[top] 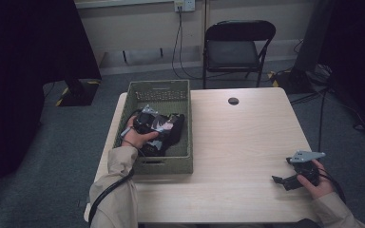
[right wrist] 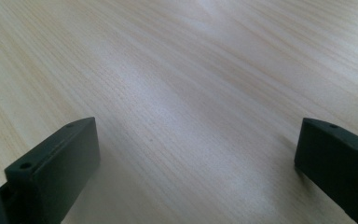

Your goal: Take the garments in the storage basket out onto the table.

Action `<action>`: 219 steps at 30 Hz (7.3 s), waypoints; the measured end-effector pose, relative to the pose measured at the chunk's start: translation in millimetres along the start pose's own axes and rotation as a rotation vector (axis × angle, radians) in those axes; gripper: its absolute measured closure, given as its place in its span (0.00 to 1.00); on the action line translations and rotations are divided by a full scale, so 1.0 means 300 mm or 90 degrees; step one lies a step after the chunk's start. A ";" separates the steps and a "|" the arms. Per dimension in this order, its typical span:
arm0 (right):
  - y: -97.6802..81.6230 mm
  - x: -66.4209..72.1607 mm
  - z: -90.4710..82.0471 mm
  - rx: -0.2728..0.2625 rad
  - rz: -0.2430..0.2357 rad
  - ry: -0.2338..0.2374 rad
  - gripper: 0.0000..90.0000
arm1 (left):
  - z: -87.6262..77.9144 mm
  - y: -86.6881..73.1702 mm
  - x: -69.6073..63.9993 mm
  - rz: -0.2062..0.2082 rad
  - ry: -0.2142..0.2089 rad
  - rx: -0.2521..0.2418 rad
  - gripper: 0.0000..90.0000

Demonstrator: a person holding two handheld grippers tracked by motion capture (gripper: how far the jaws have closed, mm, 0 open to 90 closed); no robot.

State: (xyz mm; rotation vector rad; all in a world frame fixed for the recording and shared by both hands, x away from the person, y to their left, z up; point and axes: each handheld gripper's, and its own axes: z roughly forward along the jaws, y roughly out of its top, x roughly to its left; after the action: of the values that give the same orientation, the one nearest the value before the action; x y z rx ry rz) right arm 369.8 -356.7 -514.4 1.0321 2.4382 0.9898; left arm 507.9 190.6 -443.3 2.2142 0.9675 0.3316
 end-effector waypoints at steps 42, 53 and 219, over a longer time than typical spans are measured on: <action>0.000 0.000 0.000 0.000 0.000 0.000 0.00 | 0.053 -0.035 0.006 -0.041 0.004 0.114 0.61; 0.000 0.000 0.000 0.000 0.000 0.000 0.00 | -0.074 0.024 0.017 -0.065 0.019 0.027 0.62; 0.000 0.000 0.000 0.000 -0.001 0.000 0.00 | 0.180 0.276 -0.746 0.071 -0.282 -0.117 0.61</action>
State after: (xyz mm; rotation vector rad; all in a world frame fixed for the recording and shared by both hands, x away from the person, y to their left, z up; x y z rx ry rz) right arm 369.7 -356.7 -514.3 1.0308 2.4381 0.9894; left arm 424.3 -38.0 -417.7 2.0543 0.5535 -0.0245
